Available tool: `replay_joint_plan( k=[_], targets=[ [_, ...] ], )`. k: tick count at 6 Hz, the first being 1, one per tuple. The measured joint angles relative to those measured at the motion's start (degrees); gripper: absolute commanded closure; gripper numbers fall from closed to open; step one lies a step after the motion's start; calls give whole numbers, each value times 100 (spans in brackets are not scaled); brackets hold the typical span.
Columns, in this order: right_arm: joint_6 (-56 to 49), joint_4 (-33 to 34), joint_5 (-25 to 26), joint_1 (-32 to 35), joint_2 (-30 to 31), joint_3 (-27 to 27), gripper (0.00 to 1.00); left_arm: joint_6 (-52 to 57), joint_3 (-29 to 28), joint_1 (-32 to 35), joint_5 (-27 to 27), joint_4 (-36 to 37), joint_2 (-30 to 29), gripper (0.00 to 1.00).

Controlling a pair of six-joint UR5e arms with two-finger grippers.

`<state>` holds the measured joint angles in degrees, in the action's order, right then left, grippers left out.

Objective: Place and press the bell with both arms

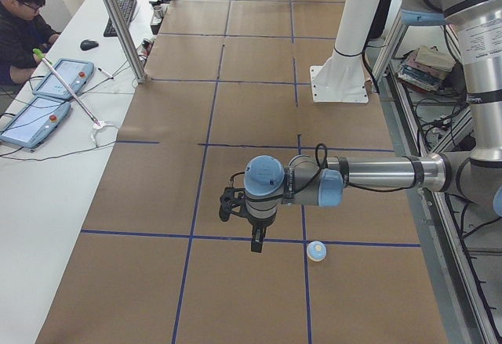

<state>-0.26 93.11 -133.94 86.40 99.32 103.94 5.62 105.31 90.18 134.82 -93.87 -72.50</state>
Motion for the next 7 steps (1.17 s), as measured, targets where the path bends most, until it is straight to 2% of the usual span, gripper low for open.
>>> replay_joint_plan(
  k=[3, 5, 7],
  targets=[
    [11, -31, 0, 0, 0, 4, 0, 12, 47, -7, 15, -27, 37, 0],
    [30, -92, 0, 0, 0, 4, 0, 14, 32, 3, 22, -172, -137, 0],
    [22, -106, -4, 0, 0, 7, 0, -70, 78, -144, 66, -636, -72, 0]
  ],
)
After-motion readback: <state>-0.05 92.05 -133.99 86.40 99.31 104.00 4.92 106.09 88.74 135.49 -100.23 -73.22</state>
